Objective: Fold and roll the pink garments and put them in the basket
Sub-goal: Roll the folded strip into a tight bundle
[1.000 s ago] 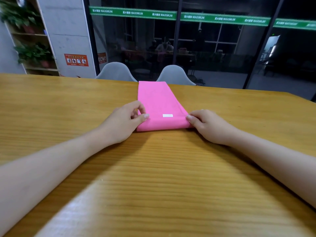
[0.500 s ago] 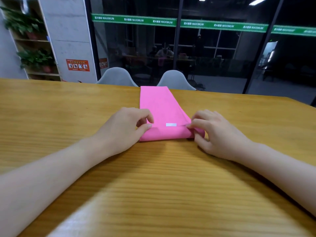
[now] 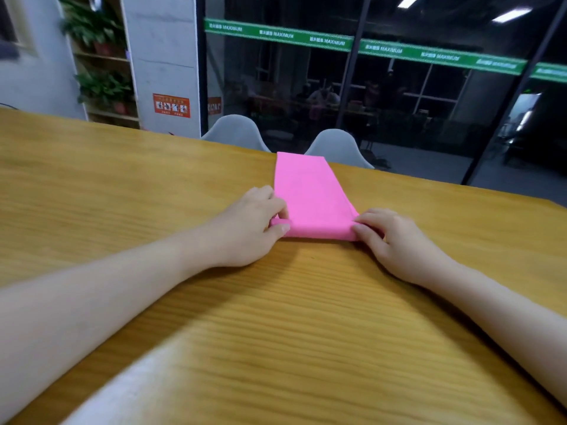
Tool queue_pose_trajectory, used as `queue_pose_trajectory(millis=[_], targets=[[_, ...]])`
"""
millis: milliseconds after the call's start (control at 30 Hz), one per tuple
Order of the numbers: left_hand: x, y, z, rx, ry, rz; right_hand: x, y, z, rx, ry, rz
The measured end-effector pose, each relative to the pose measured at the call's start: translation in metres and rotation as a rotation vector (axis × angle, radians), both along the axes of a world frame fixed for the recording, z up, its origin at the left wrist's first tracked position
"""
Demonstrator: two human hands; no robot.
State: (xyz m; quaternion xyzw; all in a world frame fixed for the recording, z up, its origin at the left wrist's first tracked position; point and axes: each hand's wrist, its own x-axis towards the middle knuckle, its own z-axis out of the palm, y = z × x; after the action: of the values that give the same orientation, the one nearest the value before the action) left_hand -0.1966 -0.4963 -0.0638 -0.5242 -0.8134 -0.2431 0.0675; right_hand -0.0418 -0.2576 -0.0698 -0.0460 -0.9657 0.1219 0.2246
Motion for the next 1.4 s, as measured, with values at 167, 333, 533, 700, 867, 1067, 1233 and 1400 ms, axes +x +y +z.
queue_pose_trajectory(millis=[167, 333, 533, 700, 867, 1067, 1233, 1400], targets=[[0.001, 0.007, 0.001, -0.058, -0.09, -0.012, 0.006, -0.004, 0.005, -0.06, -0.092, -0.027], [0.009, 0.008, -0.001, -0.065, -0.156, -0.07, 0.02, -0.011, 0.006, -0.22, -0.202, -0.052], [0.01, 0.01, 0.001, -0.049, -0.238, -0.089, 0.032, -0.016, 0.01, 0.188, 0.134, -0.029], [0.008, 0.006, -0.002, 0.028, -0.395, -0.082, 0.035, -0.01, 0.011, 0.217, 0.058, -0.019], [0.008, 0.003, 0.0, 0.195, -0.071, -0.056, 0.03, -0.006, 0.008, 0.207, -0.007, -0.01], [0.006, -0.002, 0.002, 0.155, 0.208, -0.048, 0.014, -0.001, 0.005, -0.038, -0.103, -0.042], [-0.001, 0.001, -0.002, 0.076, 0.047, -0.039, 0.006, -0.003, 0.004, -0.123, -0.119, -0.112], [-0.004, 0.006, 0.004, 0.046, -0.077, -0.047, 0.008, -0.004, -0.004, -0.021, 0.112, -0.133]])
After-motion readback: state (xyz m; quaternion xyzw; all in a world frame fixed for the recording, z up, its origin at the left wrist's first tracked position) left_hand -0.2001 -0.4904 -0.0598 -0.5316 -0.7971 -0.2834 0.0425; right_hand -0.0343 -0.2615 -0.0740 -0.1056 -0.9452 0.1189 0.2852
